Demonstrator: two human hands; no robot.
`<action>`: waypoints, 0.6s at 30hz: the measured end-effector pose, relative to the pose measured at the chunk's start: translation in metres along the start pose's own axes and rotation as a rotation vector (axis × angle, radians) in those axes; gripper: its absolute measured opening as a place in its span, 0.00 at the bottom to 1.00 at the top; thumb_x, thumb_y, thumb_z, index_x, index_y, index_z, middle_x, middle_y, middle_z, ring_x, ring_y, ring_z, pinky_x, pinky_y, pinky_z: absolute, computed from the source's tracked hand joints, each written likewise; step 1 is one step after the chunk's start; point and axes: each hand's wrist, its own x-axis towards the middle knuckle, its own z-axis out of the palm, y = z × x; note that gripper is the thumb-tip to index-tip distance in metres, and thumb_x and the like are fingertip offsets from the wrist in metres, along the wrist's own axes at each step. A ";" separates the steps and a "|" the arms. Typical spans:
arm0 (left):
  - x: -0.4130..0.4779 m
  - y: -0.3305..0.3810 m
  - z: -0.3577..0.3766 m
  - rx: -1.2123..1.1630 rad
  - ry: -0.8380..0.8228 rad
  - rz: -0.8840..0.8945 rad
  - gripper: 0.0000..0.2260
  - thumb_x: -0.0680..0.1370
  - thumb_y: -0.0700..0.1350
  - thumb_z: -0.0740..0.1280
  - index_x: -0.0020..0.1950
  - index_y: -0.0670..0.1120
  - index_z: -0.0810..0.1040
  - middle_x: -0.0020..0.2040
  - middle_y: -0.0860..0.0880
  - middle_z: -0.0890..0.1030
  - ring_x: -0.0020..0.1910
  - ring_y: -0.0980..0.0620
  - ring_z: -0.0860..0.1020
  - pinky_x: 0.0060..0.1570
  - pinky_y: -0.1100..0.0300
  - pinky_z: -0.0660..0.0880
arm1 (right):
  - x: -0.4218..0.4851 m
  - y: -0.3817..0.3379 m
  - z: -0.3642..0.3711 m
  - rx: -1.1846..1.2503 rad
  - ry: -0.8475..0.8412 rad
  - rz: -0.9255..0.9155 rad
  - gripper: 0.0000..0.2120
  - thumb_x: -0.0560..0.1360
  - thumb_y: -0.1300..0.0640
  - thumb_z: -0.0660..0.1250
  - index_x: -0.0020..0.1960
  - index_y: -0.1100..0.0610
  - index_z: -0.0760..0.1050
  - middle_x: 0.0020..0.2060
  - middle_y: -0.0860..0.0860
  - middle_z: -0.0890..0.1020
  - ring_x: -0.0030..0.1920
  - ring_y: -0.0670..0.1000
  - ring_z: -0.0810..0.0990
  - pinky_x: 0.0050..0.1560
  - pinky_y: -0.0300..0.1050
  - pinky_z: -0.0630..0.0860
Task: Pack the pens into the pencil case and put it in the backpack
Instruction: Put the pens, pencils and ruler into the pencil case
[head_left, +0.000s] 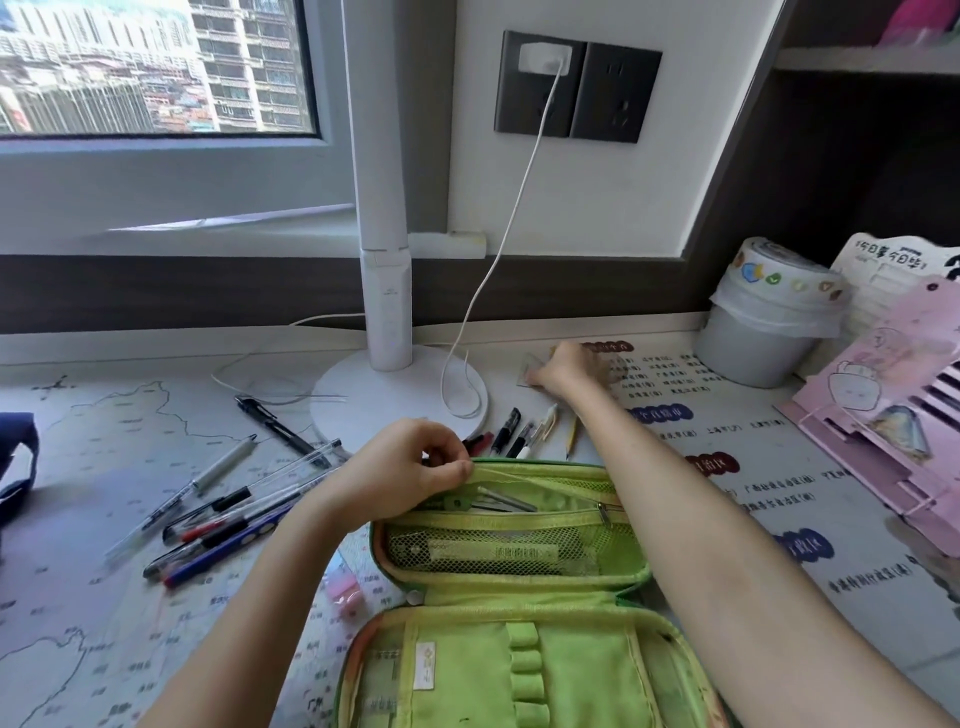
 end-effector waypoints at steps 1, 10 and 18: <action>0.000 0.000 0.000 -0.004 -0.006 -0.001 0.04 0.75 0.45 0.68 0.41 0.47 0.80 0.35 0.54 0.77 0.29 0.65 0.71 0.32 0.74 0.68 | 0.002 -0.002 -0.001 0.029 -0.036 0.029 0.24 0.66 0.43 0.71 0.55 0.57 0.76 0.56 0.56 0.79 0.58 0.59 0.75 0.55 0.48 0.71; 0.005 0.000 -0.003 0.023 -0.036 -0.001 0.04 0.74 0.46 0.69 0.41 0.46 0.81 0.38 0.50 0.80 0.34 0.58 0.73 0.34 0.71 0.70 | 0.036 0.051 -0.039 0.557 0.093 0.310 0.13 0.72 0.56 0.70 0.51 0.63 0.73 0.44 0.61 0.81 0.42 0.57 0.80 0.35 0.38 0.77; 0.008 -0.002 -0.005 0.106 -0.123 0.062 0.04 0.70 0.48 0.72 0.35 0.54 0.80 0.42 0.53 0.79 0.43 0.57 0.76 0.48 0.60 0.74 | 0.043 0.045 -0.023 0.402 0.089 0.330 0.23 0.65 0.51 0.76 0.54 0.62 0.77 0.50 0.56 0.81 0.42 0.55 0.81 0.35 0.43 0.78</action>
